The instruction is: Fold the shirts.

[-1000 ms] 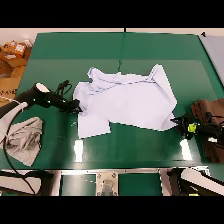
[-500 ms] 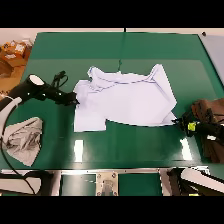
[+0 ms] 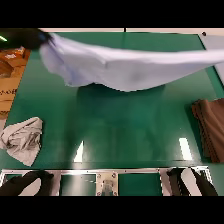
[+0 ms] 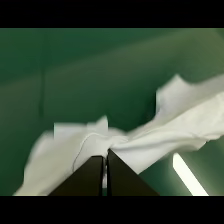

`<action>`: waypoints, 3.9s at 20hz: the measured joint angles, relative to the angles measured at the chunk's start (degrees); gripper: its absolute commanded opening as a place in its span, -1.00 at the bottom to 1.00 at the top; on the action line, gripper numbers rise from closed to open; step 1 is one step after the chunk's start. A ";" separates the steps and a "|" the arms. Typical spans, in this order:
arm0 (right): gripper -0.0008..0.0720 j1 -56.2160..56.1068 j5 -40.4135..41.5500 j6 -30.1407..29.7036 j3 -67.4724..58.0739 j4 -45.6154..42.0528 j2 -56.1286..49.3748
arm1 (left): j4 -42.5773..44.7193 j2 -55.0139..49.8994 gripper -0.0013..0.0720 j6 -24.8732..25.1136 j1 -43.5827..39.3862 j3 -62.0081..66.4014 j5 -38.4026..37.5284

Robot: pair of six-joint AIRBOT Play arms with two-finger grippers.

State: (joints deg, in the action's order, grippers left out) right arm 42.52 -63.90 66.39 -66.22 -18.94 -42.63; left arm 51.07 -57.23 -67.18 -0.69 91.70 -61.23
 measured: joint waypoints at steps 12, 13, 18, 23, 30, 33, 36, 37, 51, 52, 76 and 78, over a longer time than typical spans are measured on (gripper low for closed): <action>-0.93 -0.07 11.80 7.04 -17.70 -1.18 9.20 | 5.53 10.58 -0.91 1.31 0.00 21.35 1.99; -0.93 -0.39 11.63 7.23 -15.98 -1.64 8.28 | 5.75 9.81 -0.91 1.11 0.00 19.37 2.03; -0.93 -5.95 12.37 3.08 -3.54 -2.49 -0.55 | 4.55 -0.24 -0.91 0.24 -0.02 8.50 3.04; -0.93 -14.80 18.67 -2.97 3.13 -2.69 -18.53 | -0.07 -19.61 -0.91 1.05 -0.44 3.08 4.90; -0.93 -20.04 23.41 -6.10 0.09 -2.49 -45.44 | -2.36 -42.03 -0.91 1.46 -3.34 1.84 8.90; -0.93 -20.06 23.21 -6.47 -1.38 -2.71 -50.84 | -2.12 -45.46 -0.91 1.05 -3.72 1.77 9.81; -0.93 -17.90 19.43 -6.58 -1.95 -4.68 -52.68 | -0.55 -46.77 -0.91 -0.04 -3.76 1.77 5.44; -0.93 -16.85 17.35 -6.56 -2.01 -5.75 -53.00 | 0.50 -47.06 -0.91 -0.63 -3.74 1.77 2.82; -0.33 -13.00 4.07 -0.66 -1.14 -20.98 -53.77 | 10.47 -48.19 0.76 -6.19 -3.61 1.68 -13.62; -0.33 -12.13 2.62 0.48 -1.53 -21.99 -53.77 | 10.49 -48.19 0.76 -6.40 -3.48 1.68 -15.21; 0.39 -3.72 -4.00 11.19 46.14 -25.22 -5.38 | 10.69 -4.55 0.81 -14.82 3.15 -45.97 -13.62; 0.37 -3.72 -2.10 11.54 51.39 -23.93 -3.17 | 7.80 -0.76 0.81 -15.08 3.15 -54.66 -10.23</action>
State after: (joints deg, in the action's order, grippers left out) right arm 38.81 -66.00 77.93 -14.83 -42.87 -45.80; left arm 58.87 -58.00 -82.26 2.46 37.04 -71.46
